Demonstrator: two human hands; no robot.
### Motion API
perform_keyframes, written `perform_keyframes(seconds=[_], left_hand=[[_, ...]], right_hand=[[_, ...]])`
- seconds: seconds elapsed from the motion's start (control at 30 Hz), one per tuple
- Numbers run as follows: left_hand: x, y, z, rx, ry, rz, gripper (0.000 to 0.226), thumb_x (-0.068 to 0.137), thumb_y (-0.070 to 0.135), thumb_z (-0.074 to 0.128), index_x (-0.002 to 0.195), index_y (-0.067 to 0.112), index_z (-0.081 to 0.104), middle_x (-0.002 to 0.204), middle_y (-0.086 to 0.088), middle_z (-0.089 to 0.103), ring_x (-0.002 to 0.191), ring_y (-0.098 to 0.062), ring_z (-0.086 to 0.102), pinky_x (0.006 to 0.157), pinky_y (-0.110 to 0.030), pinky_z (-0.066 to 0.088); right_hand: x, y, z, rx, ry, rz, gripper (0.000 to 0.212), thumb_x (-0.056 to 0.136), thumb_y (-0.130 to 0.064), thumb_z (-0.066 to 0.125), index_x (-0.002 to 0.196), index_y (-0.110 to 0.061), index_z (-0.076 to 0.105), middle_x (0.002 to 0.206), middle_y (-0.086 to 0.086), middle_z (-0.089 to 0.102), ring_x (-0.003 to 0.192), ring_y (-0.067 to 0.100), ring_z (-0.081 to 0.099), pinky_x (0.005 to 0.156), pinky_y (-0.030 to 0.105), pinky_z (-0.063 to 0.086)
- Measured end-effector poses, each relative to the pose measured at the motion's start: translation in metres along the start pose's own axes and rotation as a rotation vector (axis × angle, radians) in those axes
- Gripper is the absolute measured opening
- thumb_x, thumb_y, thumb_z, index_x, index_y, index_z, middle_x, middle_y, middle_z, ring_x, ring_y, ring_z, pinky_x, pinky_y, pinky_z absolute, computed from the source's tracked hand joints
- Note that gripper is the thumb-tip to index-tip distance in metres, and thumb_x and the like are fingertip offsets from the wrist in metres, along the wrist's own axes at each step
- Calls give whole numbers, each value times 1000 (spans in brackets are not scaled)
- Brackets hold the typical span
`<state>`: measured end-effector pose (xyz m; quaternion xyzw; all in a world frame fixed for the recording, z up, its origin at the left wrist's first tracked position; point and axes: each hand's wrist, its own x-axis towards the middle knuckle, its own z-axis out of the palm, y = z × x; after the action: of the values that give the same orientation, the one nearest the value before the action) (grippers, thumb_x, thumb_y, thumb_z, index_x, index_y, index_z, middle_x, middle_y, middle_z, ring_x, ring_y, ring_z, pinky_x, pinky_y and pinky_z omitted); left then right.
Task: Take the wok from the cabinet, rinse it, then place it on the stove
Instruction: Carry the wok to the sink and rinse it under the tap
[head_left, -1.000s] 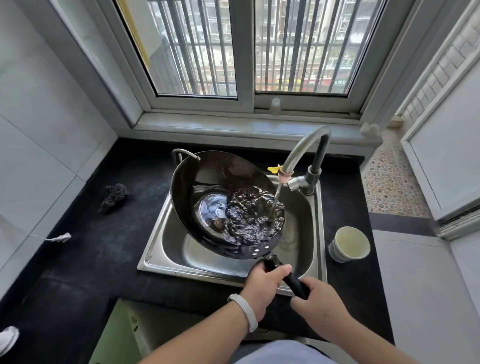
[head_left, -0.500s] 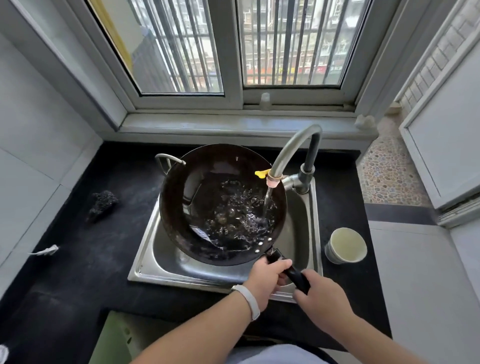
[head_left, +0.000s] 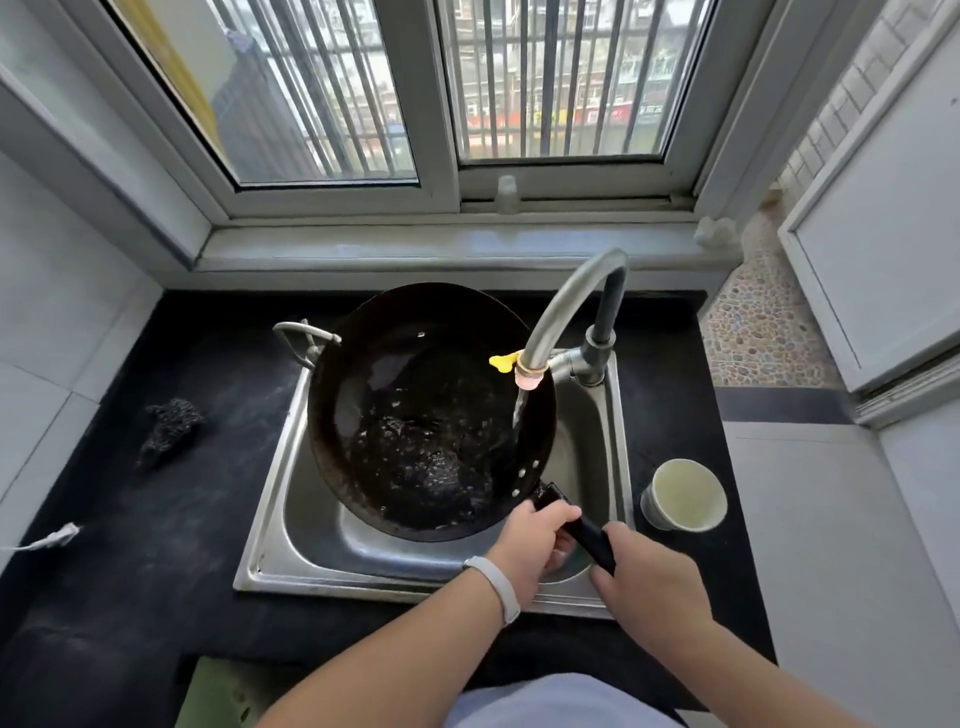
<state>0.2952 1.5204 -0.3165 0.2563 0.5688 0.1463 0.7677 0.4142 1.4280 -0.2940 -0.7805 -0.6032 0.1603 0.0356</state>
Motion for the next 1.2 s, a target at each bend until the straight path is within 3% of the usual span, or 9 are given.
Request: perform_keyframes(seconds=[0.07, 0.17, 0.27, 0.3, 0.37, 0.57, 0.7, 0.97, 1.2], left_hand=[[1, -1, -1, -17, -11, 2, 16, 91, 12, 63, 87, 15, 47, 65, -1, 45, 51, -10, 43, 52, -23, 27], [1, -4, -1, -33, -6, -10, 17, 90, 15, 64, 82, 15, 49, 60, 1, 51, 49, -10, 48, 52, -23, 32], [-1, -9, -2, -41, -19, -17, 20, 81, 23, 68, 81, 15, 50, 55, 2, 51, 46, -9, 47, 47, -22, 32], [-2, -10, -4, -38, -23, -24, 20, 81, 25, 68, 81, 15, 50, 55, 3, 49, 46, -8, 45, 46, -21, 31], [-5, -13, -6, -28, -21, -44, 19, 88, 24, 66, 81, 16, 50, 57, 4, 46, 47, -8, 41, 45, -20, 29], [-13, -24, -13, 34, 13, 2, 23, 92, 23, 64, 77, 17, 48, 52, 6, 42, 43, -6, 34, 42, -19, 25], [-17, -30, -20, 86, 53, 53, 24, 92, 23, 65, 77, 17, 48, 53, 5, 41, 40, -5, 34, 41, -19, 26], [-31, -43, -28, 108, 114, 104, 21, 89, 30, 70, 75, 19, 57, 44, 17, 53, 51, -4, 47, 52, -24, 37], [-41, -51, -25, 136, 139, 108, 27, 80, 40, 73, 75, 17, 60, 58, 8, 54, 58, -13, 49, 57, -28, 41]], right_hand=[[2, 0, -5, -69, 7, -36, 39, 51, -30, 90, 65, -20, 55, 47, -3, 53, 36, 17, 53, 33, 28, 31], [3, -2, -10, -141, -28, -57, 38, 52, -34, 89, 67, -22, 56, 48, -1, 55, 36, 17, 54, 35, 26, 28], [2, -9, -19, -160, -50, -64, 26, 79, -42, 69, 90, -23, 56, 75, -1, 67, 64, 19, 67, 52, 33, 46], [2, -11, -23, -133, -100, -48, 23, 86, -42, 59, 98, -24, 53, 85, -2, 67, 76, 20, 67, 61, 33, 47], [2, -13, -27, -71, -149, -23, 21, 89, -42, 52, 99, -24, 49, 86, -3, 62, 83, 21, 66, 65, 33, 43], [-1, -20, -28, 95, -275, 76, 17, 84, -40, 57, 87, -27, 46, 76, -6, 54, 68, 17, 53, 59, 29, 40], [-2, -25, -25, 225, -309, 130, 20, 78, -38, 60, 90, -21, 59, 78, -2, 63, 70, 18, 61, 65, 34, 53], [-12, -34, -24, 364, -405, 236, 19, 75, -32, 64, 83, -15, 64, 68, 2, 61, 60, 19, 57, 54, 30, 43], [-22, -33, -27, 551, -512, 352, 13, 76, -18, 63, 86, -11, 67, 60, 5, 56, 44, 17, 52, 47, 29, 47]])
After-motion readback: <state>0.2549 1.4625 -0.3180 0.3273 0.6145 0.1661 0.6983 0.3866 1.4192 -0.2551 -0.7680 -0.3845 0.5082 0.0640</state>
